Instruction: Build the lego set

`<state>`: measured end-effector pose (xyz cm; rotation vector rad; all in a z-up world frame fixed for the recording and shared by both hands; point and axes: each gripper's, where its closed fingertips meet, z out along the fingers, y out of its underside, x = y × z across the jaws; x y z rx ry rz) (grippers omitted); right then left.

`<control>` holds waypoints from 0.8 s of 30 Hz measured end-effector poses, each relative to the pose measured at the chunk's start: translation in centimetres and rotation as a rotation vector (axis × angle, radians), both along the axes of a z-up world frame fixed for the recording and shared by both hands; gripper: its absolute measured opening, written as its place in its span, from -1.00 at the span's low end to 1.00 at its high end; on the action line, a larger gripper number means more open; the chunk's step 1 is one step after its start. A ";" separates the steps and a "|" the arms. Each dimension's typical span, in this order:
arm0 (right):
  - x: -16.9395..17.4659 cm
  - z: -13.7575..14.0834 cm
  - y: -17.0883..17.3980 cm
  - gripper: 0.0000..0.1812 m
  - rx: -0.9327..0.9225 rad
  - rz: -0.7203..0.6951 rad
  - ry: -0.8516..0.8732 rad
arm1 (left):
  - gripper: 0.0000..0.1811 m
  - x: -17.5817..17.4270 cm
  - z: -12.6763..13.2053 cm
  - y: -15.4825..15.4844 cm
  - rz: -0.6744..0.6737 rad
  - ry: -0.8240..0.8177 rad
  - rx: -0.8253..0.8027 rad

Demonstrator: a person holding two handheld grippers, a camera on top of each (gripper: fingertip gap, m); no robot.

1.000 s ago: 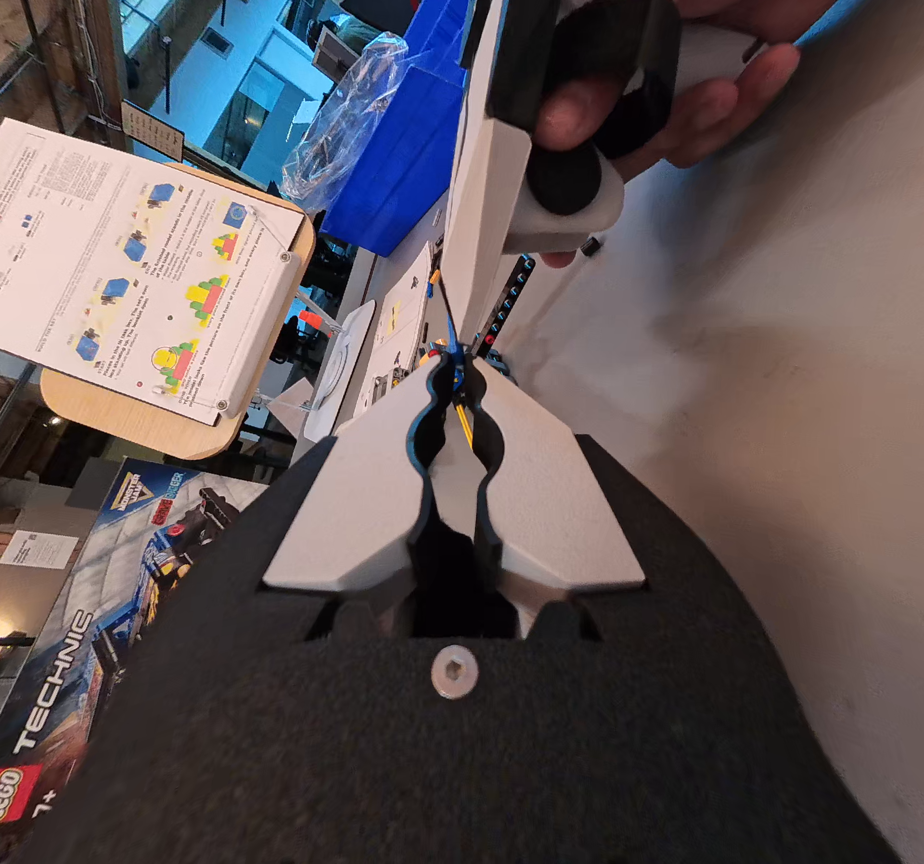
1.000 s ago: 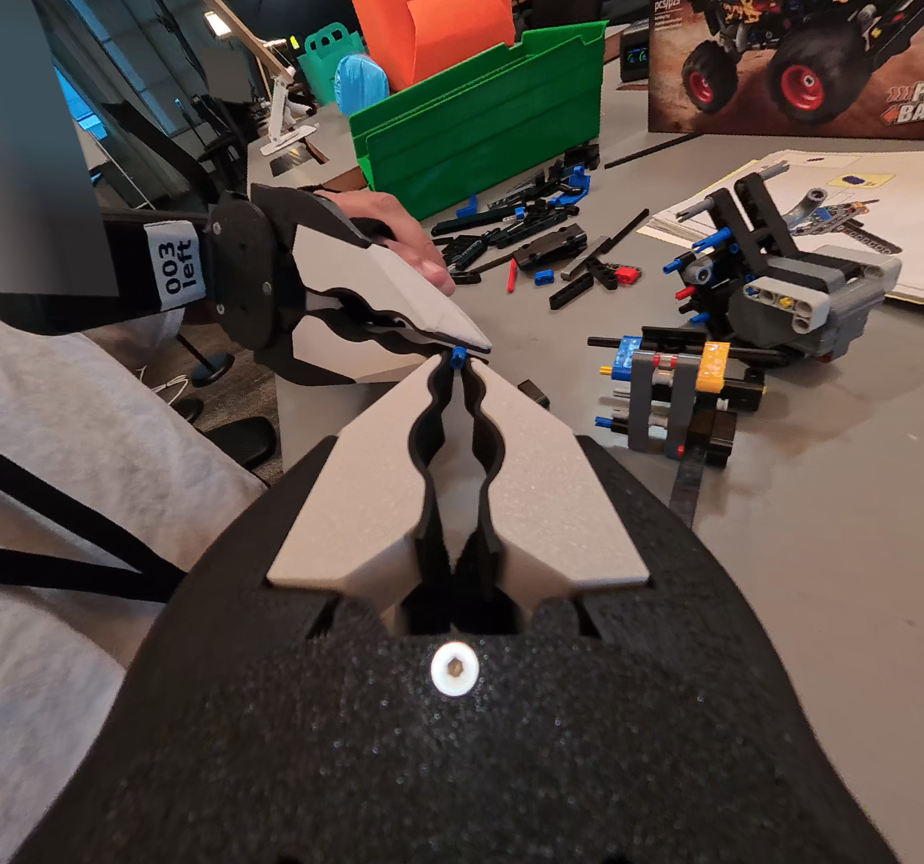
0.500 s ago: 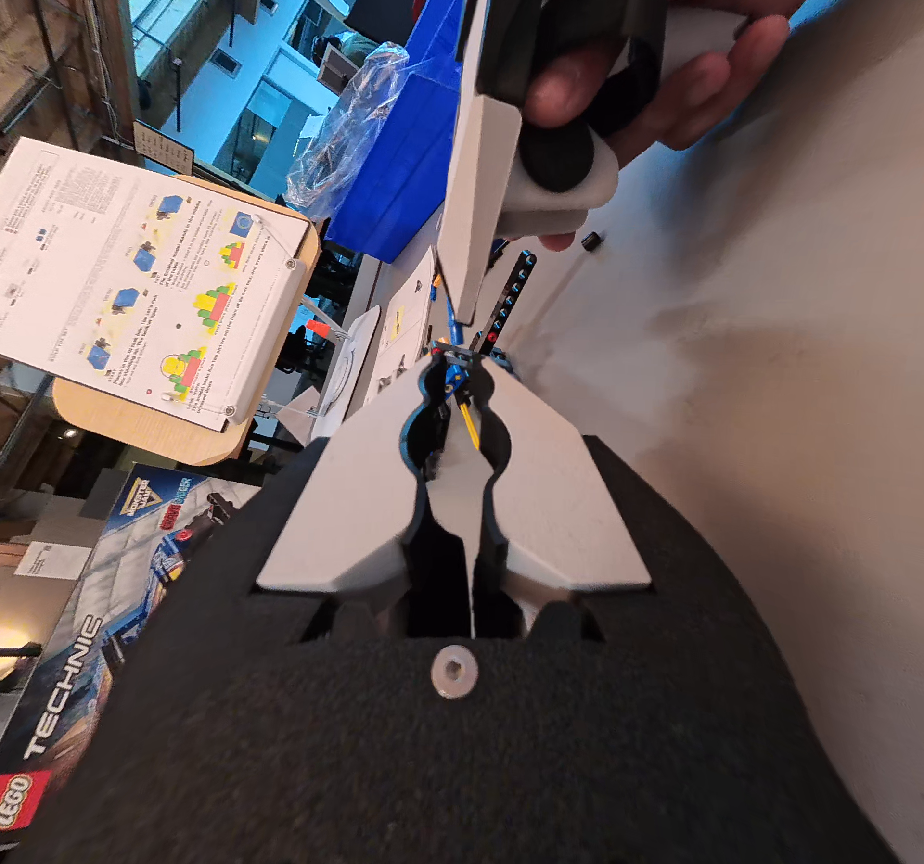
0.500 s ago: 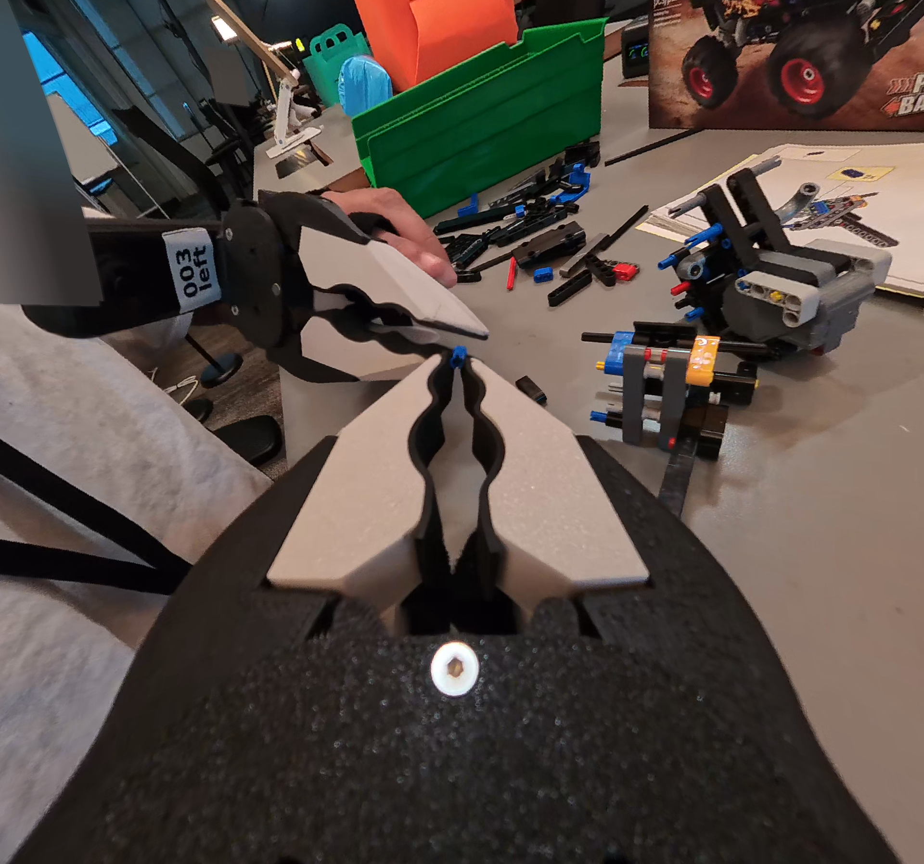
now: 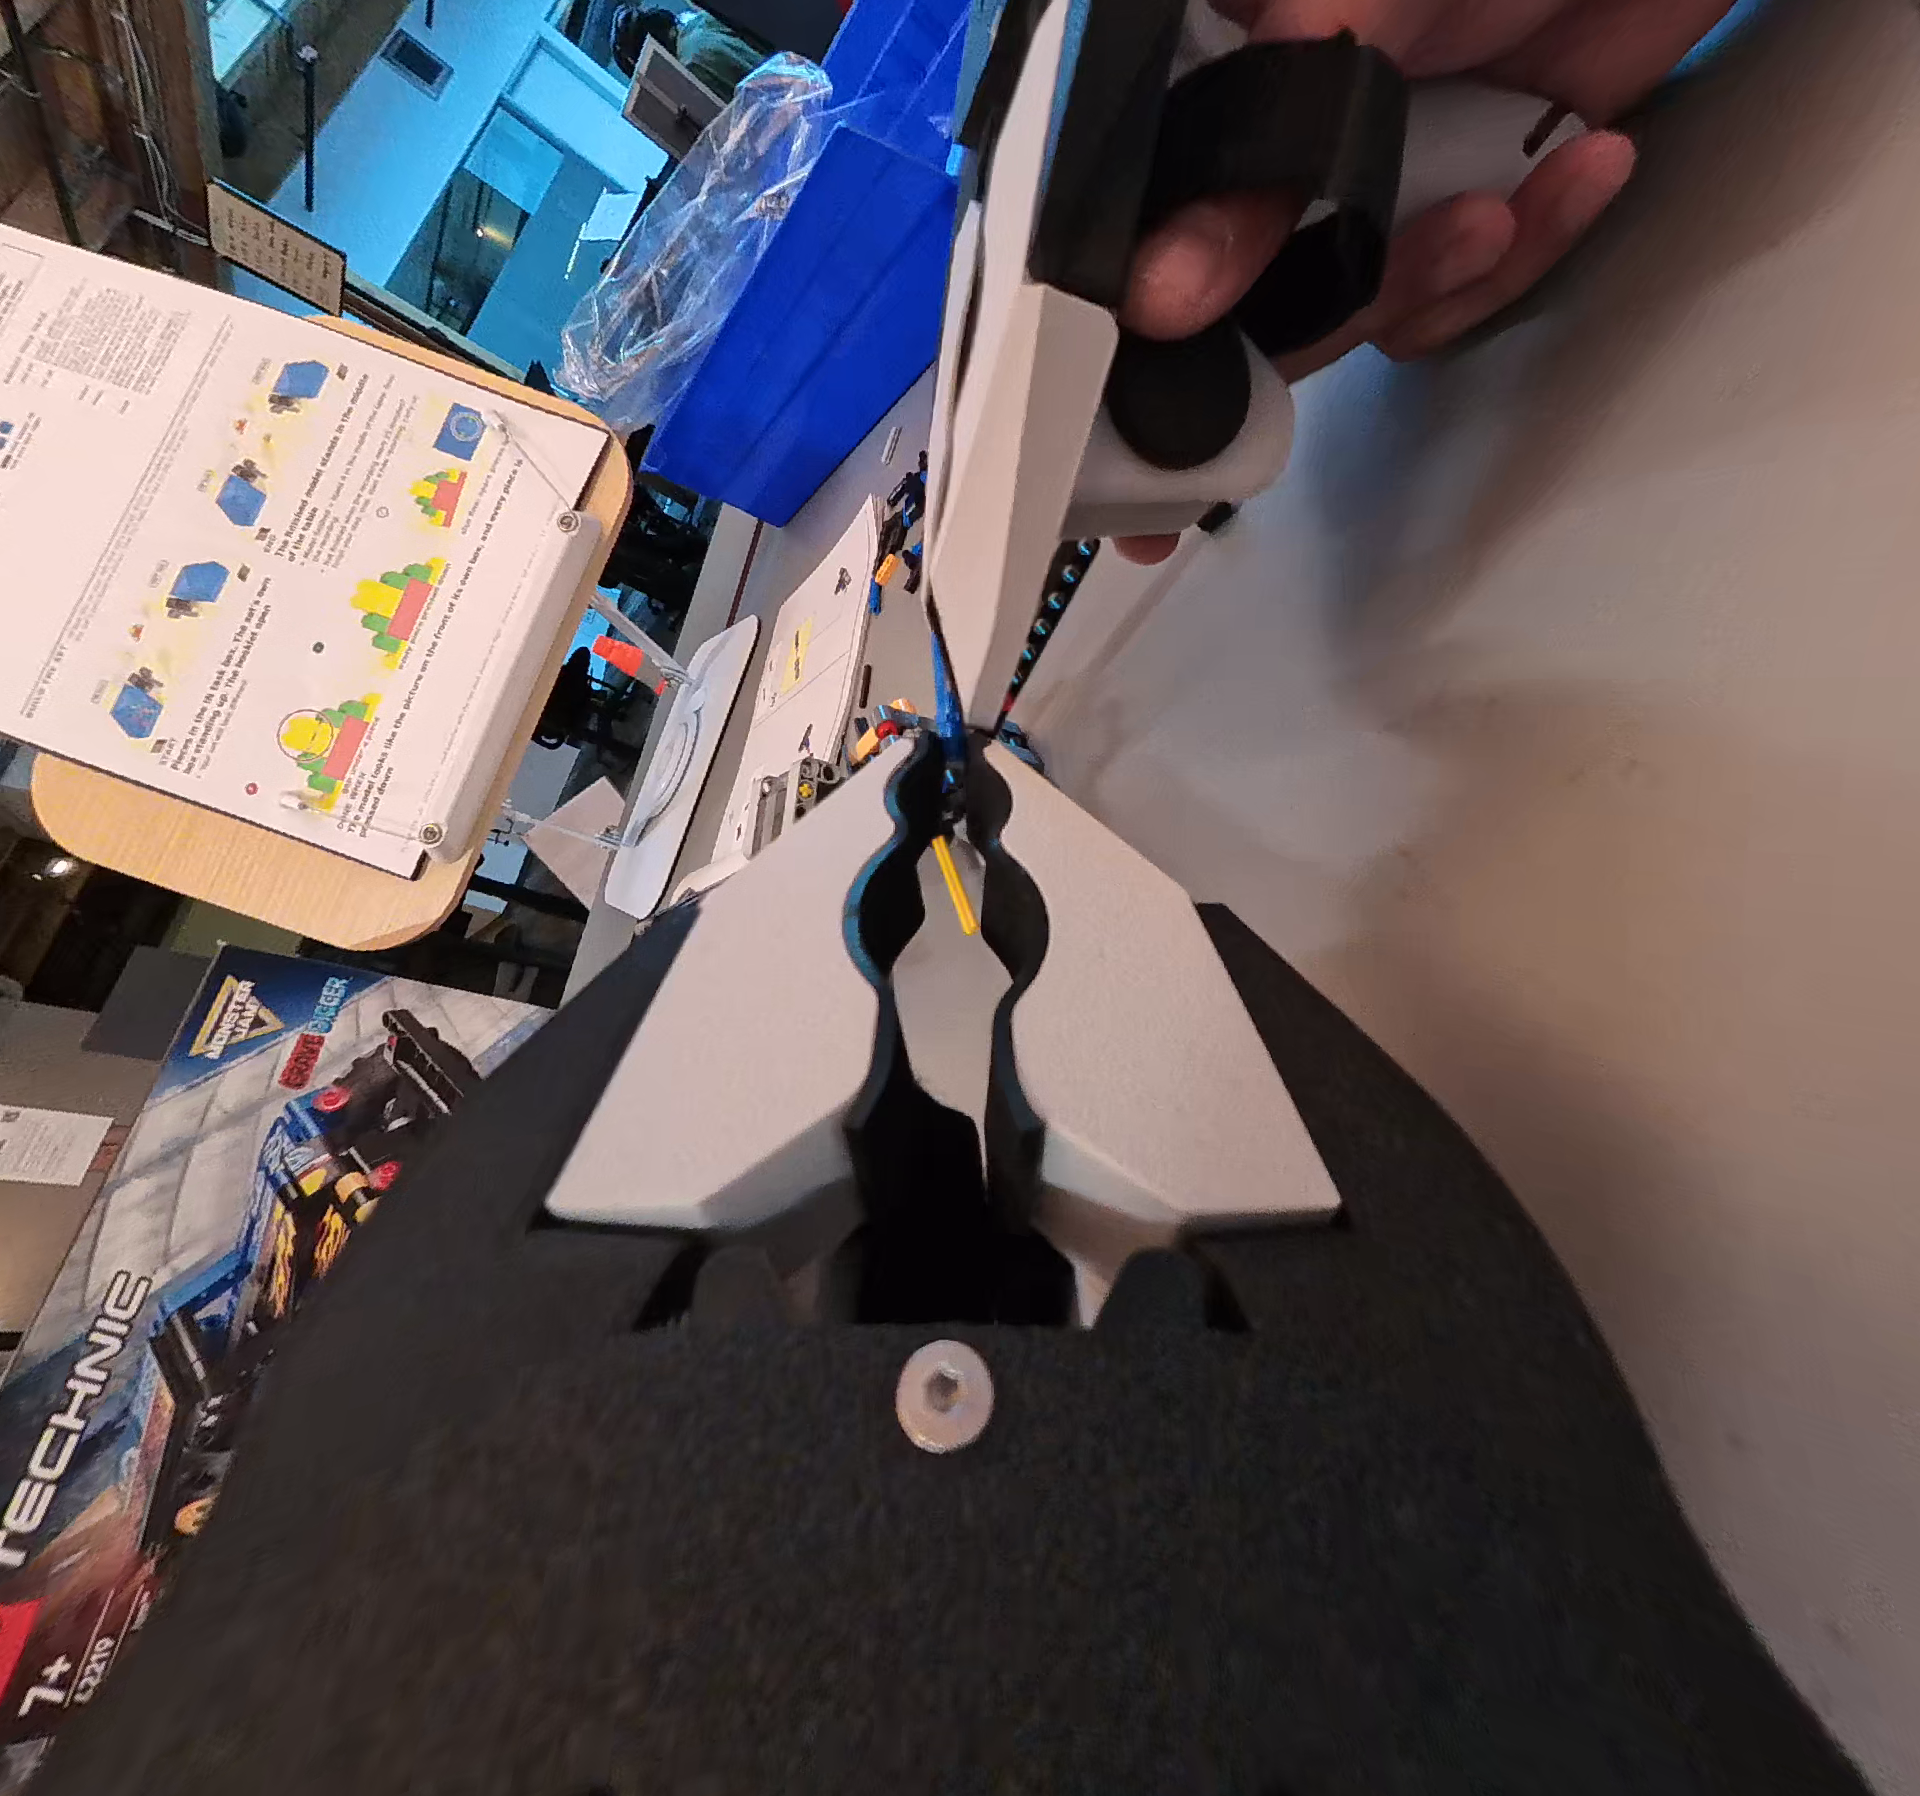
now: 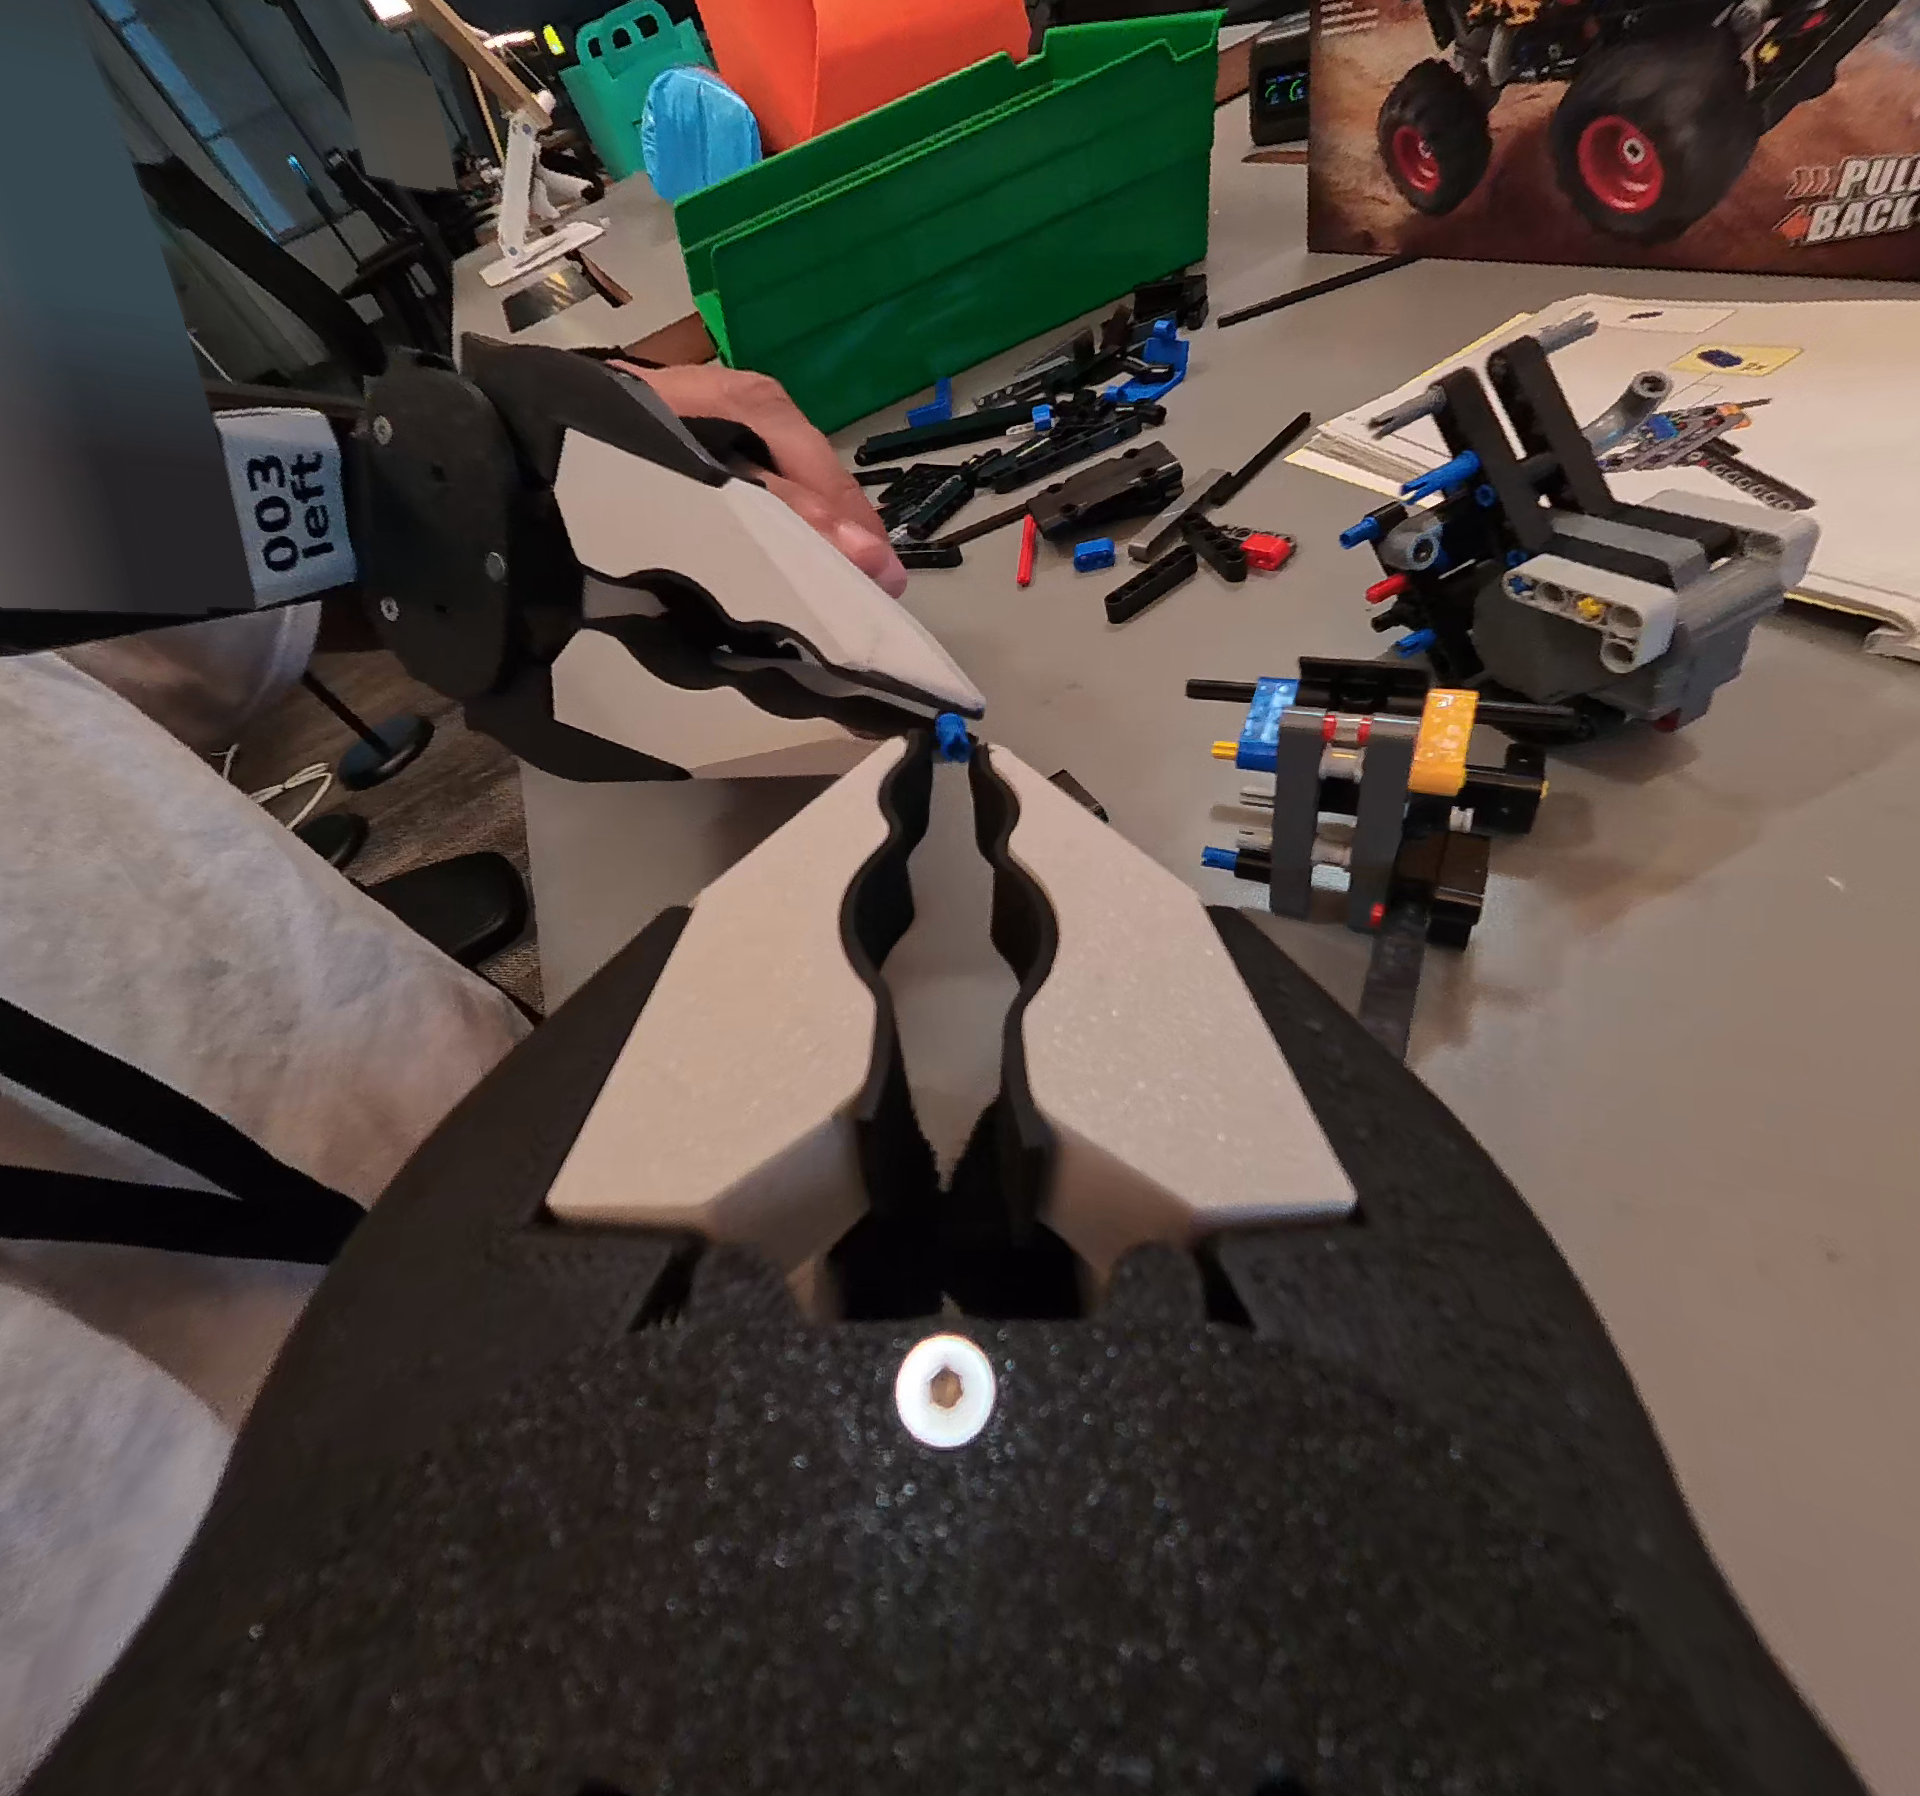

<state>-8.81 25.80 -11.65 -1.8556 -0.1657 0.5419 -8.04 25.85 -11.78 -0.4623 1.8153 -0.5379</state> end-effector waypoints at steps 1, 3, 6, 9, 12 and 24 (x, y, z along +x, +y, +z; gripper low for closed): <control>0.0 0.1 0.1 -0.93 0.005 -0.005 -0.004 | -0.98 0.0 0.0 -0.1 0.001 0.002 0.000; -0.1 0.2 0.1 -0.93 0.012 -0.010 -0.003 | -0.98 0.0 0.0 0.0 0.003 -0.005 0.008; -0.1 0.3 0.1 -0.93 0.017 -0.007 0.005 | -0.98 0.0 0.1 0.0 0.003 -0.003 0.005; 0.0 0.4 0.2 -0.93 0.027 -0.014 0.013 | -0.98 0.0 0.0 -0.1 0.001 -0.002 0.011; -0.1 0.5 0.2 -0.95 0.033 -0.013 0.020 | -0.98 0.0 0.1 -0.1 0.005 -0.016 0.023; -0.2 0.5 0.1 -0.96 0.044 0.002 0.005 | -0.98 -0.2 0.3 -0.3 -0.022 -0.002 -0.036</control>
